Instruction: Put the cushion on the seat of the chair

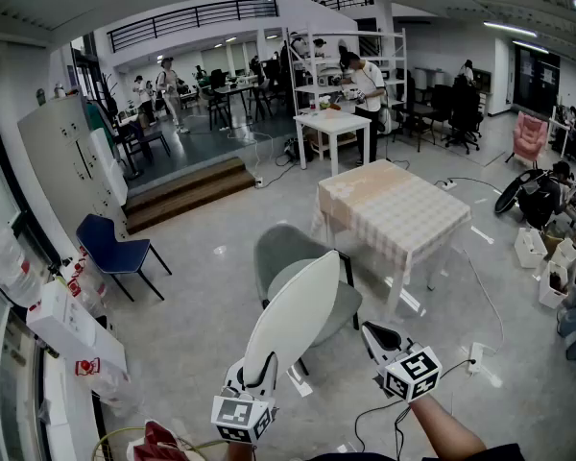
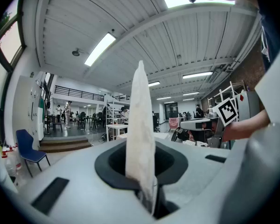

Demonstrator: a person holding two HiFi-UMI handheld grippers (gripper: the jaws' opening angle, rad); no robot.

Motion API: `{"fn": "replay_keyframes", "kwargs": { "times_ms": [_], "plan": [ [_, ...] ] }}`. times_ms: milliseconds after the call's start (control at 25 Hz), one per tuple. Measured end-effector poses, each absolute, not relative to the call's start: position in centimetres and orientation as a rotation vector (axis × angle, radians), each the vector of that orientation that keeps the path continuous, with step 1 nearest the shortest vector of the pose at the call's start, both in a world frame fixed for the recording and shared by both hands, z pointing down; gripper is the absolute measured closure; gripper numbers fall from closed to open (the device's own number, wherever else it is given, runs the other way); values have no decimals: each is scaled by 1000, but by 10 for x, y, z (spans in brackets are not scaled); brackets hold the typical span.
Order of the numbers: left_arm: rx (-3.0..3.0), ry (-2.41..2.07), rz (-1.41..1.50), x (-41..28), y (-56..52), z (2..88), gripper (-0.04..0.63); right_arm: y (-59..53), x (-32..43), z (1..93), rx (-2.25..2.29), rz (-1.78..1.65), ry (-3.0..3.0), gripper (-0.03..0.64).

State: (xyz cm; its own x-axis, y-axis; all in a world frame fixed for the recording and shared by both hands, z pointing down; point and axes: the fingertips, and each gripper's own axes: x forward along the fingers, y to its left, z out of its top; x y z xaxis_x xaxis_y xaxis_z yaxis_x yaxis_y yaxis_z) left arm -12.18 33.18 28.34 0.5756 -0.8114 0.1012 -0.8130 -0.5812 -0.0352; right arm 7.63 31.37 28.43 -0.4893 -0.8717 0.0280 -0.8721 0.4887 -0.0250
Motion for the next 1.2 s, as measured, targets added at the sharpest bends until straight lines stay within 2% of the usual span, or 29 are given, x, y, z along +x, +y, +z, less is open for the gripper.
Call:
{"fn": "replay_keyframes", "kwargs": {
  "times_ms": [1200],
  "plan": [
    [2733, -1495, 208, -65, 345, 298, 535, 313, 128, 305, 1537, 119, -2737, 598]
  ]
}}
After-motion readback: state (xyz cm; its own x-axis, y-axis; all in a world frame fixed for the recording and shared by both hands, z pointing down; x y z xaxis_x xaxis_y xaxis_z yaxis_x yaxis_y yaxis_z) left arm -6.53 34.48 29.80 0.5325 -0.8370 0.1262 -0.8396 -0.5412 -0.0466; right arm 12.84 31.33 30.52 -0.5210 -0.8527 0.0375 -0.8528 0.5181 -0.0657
